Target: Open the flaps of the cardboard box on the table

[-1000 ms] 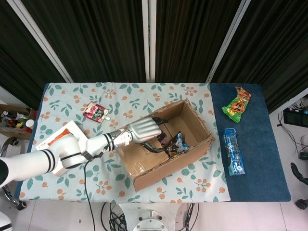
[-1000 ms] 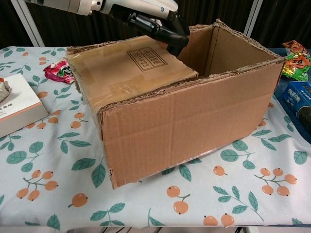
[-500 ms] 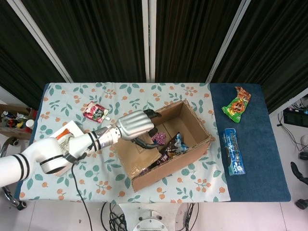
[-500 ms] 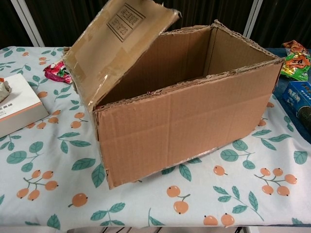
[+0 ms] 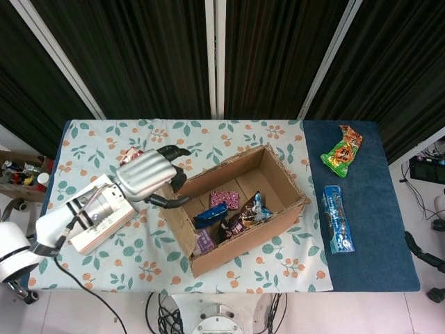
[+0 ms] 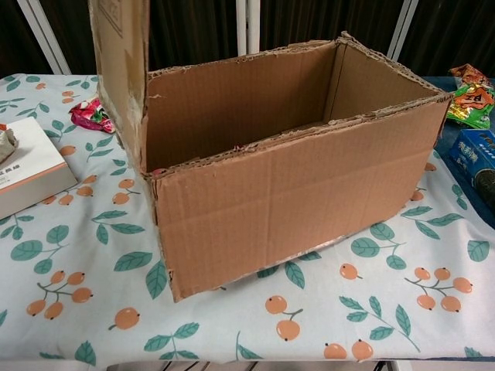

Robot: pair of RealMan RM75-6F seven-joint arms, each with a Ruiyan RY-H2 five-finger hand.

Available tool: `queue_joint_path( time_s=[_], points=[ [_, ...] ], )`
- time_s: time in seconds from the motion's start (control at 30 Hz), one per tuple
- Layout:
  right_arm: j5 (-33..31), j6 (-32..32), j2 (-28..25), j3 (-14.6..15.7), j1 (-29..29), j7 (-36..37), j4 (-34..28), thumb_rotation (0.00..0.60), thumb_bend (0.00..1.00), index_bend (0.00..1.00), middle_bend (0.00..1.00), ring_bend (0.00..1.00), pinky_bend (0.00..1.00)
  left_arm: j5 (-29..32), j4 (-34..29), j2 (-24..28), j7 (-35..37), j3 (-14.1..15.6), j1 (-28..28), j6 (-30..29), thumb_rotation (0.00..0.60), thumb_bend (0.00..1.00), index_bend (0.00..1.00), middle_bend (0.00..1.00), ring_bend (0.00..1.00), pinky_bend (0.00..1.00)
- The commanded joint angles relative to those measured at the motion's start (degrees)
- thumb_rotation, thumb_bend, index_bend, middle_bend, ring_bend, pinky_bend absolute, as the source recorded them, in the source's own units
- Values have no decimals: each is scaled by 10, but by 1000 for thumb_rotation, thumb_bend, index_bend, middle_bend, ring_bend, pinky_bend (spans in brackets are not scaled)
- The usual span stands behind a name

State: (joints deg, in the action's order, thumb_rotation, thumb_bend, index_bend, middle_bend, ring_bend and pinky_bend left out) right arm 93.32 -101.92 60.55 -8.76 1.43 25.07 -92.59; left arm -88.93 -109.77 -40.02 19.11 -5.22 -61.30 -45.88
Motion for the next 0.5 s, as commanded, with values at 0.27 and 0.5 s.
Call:
queue_joint_path(
  time_s=[0.27, 0.5],
  points=[
    [16, 14, 2, 9, -13, -29, -18, 600, 176, 0, 0, 0, 0, -47, -24, 77, 33, 46, 129, -89, 0, 288, 635, 612, 151, 152],
    [22, 15, 1, 20, -11, -29, -14, 600, 176, 0, 0, 0, 0, -43, 27, 58, 54, 83, 257, -204, 0, 228, 545, 584, 157, 153]
  ],
)
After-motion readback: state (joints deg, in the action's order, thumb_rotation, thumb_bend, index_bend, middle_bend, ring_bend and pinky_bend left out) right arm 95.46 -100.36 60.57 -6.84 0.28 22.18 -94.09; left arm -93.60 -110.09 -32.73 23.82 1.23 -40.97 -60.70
